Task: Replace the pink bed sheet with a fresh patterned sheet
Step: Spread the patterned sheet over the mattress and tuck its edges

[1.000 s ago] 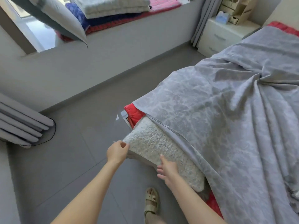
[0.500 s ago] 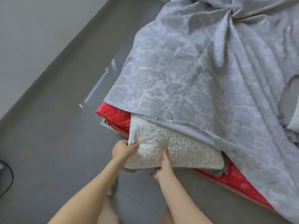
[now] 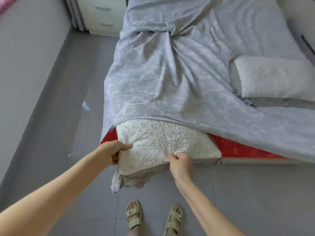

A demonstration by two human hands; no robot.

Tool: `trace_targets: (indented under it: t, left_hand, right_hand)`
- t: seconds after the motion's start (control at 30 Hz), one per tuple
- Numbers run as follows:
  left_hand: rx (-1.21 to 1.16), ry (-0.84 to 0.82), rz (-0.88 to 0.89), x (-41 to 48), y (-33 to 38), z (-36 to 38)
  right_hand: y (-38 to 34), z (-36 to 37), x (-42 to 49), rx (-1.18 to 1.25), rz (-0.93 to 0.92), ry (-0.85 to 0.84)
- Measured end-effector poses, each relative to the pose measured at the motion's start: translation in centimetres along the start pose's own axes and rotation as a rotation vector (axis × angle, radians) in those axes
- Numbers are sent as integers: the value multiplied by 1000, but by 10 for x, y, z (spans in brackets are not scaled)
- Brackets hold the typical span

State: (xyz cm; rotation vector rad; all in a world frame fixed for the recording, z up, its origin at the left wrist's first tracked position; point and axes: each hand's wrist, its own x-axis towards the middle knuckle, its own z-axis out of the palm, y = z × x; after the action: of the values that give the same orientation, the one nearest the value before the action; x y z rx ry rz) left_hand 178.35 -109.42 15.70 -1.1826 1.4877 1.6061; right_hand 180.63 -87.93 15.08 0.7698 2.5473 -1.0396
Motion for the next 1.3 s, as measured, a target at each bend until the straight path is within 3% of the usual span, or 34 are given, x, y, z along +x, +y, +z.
trace_targets:
  t: [0.2,0.43,0.53,0.73,0.87,1.07,1.13,1.2,1.3]
  left_hand:
    - [102,-66,22,-77,19,-31]
    - [222,-37,330,-179,74,-35]
    - [287,-34,511,-219,104,-24]
    - [451,-214,678,-279,136,19]
    - [551,-269,919,-323,147,47]
    - [569,-660,1312,-377,145,86]
    - [597,-641,1477,-375,145,111]
    - [573,-506,1641,-368,147,137]
    - [470,-557,1676,-365,160,178]
  right_hand:
    - [-34,-55,-57,77,-215,-47]
    - [-95,-133,-103,149,-445,50]
    - [-115,-174,-108,244,-456,91]
    - [-142,-265,-125,398,-424,202]
    - [-158,-332,-142,567,-379,276]
    - [-180,-434,-152,552,-373,494]
    - [-180,-461,-150,541,-364,569]
    - [-181,-478,-144,508,-352,613]
    - [-179,-505,-132,427,-342,681]
